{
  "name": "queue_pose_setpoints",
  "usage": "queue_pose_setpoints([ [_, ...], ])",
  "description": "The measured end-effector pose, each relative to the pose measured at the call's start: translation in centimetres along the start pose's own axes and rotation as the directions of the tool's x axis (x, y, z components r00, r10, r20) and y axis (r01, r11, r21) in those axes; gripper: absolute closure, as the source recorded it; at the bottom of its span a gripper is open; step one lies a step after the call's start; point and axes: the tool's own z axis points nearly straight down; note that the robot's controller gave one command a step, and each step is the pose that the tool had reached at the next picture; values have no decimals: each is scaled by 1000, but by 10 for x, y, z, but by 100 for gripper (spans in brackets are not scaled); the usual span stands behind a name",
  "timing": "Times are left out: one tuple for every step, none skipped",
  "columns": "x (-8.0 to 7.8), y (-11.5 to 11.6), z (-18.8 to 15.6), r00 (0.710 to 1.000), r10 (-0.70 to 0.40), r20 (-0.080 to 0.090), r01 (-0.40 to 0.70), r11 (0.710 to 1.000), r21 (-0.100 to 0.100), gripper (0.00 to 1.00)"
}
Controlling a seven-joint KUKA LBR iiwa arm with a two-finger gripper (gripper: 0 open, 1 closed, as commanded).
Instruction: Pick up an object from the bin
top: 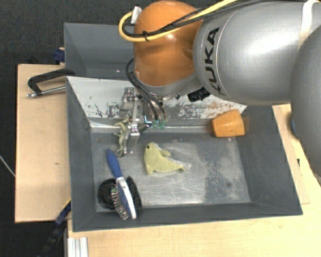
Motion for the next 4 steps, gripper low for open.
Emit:
queue_pose_setpoints([
  [45, -2, 91, 996, -81, 38, 81, 997, -6, 0],
  [67, 8, 79, 997, -75, 29, 75, 997, -6, 0],
  [68, 3, 141, 1000, -4, 22, 4, 1000, -7, 0],
  [71, 4, 143, 1000, -5, 9, 5, 1000, -6, 100],
])
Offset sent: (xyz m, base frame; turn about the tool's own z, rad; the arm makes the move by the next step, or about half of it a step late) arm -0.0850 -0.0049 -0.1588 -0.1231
